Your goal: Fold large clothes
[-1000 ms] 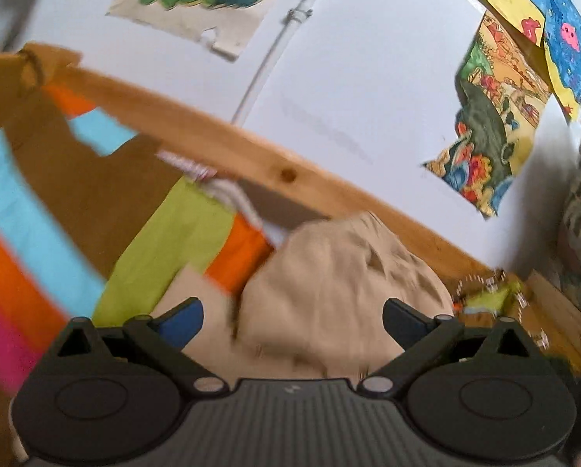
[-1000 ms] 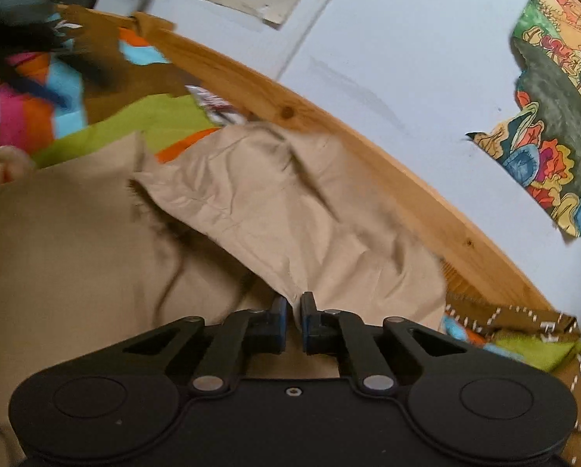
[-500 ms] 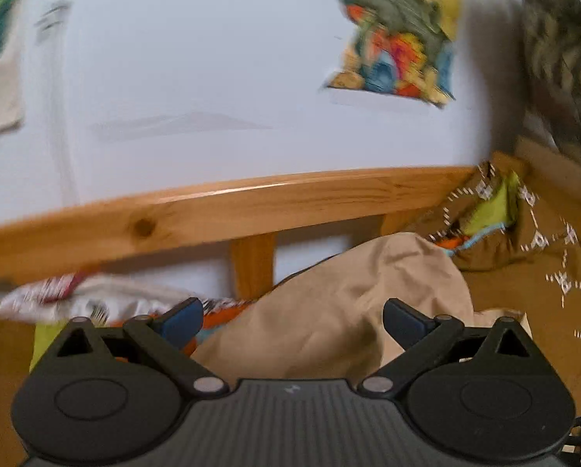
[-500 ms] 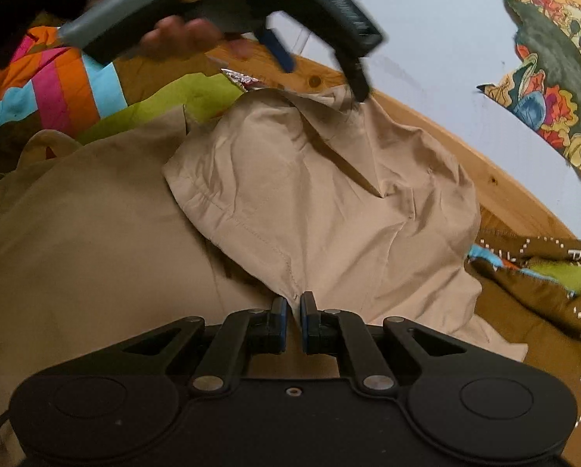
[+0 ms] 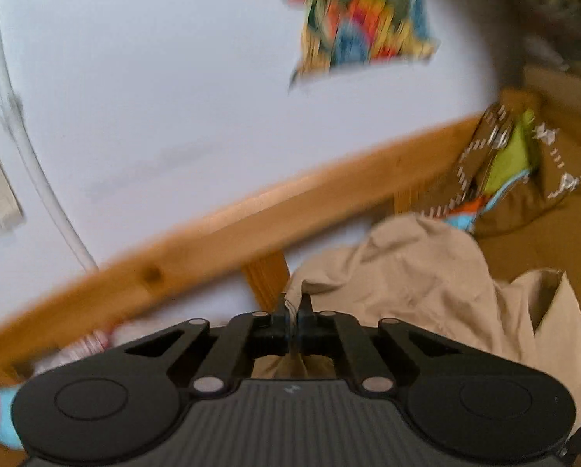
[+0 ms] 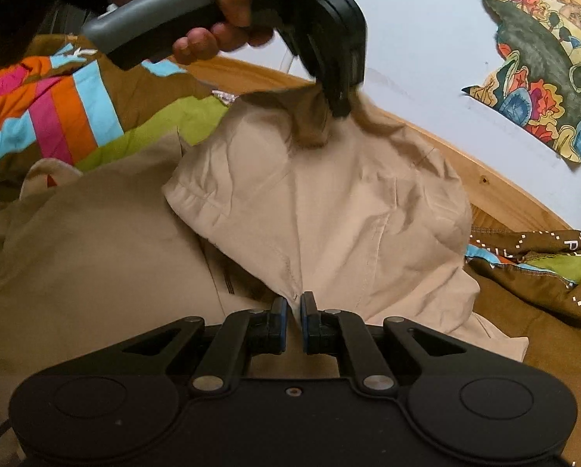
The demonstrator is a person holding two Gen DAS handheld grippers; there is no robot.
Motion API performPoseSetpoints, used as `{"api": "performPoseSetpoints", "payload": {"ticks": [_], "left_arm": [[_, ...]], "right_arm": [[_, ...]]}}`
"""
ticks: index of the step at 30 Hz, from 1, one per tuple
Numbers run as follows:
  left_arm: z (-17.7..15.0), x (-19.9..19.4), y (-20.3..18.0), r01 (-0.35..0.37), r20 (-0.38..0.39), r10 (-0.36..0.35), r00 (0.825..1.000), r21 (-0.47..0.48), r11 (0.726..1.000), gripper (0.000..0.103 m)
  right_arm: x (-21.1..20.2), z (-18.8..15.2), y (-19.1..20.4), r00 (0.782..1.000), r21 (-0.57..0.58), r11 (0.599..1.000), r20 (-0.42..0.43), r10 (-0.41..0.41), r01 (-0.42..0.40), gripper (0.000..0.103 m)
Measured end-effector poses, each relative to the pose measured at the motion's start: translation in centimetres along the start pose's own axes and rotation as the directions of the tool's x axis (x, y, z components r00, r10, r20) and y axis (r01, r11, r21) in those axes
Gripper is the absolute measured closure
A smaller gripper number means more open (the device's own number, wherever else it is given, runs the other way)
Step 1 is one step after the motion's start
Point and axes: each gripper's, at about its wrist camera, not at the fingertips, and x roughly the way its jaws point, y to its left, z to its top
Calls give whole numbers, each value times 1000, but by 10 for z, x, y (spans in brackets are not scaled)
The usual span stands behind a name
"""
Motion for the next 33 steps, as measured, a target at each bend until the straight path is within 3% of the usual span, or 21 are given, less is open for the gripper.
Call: {"api": "performPoseSetpoints", "payload": {"ticks": [3, 5, 8, 11, 15, 18, 22, 24, 26, 29, 30, 33], "left_arm": [[-9, -30, -2, -35, 115, 27, 993, 69, 997, 101], [-21, -48, -4, -45, 177, 26, 984, 104, 994, 101], [-38, -74, -13, -43, 267, -5, 964, 174, 984, 101], [-50, -92, -21, -34, 310, -32, 950, 204, 978, 101], [-56, -113, -21, -7, 334, -67, 940, 213, 977, 101], [-61, -130, -18, 18, 341, -89, 936, 206, 978, 101], [-77, -145, -14, 40, 340, -110, 934, 206, 978, 101], [-88, -148, -12, 41, 336, -115, 935, 219, 975, 101], [-105, -153, -13, 44, 348, -127, 929, 236, 971, 101], [-134, -162, -19, 59, 364, -151, 919, 252, 966, 101], [-149, -165, -24, 50, 375, -159, 913, 284, 958, 101], [-188, -177, -44, 53, 386, -193, 902, 345, 937, 101]], "right_arm": [[-13, 5, -12, 999, 124, 991, 40, 37, -42, 87], [-35, 6, -23, 991, 258, 962, 119, 60, -89, 72], [-60, 10, -27, 971, 361, 915, 212, 108, -180, 70], [-46, 18, -16, 960, 407, 873, 190, 205, -267, 71], [1, 19, 2, 938, 565, 752, 151, 311, -340, 78], [33, 24, 5, 947, 674, 668, 177, 269, -316, 80], [69, 20, -25, 953, 849, 434, 256, 160, -301, 82], [74, 10, -31, 945, 869, 374, 280, 168, -324, 83], [67, -6, -29, 943, 868, 375, 270, 196, -326, 77], [44, -44, -35, 939, 889, 330, 246, 242, -318, 75], [36, -56, -39, 942, 893, 335, 226, 246, -302, 75], [9, -86, -59, 964, 890, 399, 136, 227, -219, 74]]}}
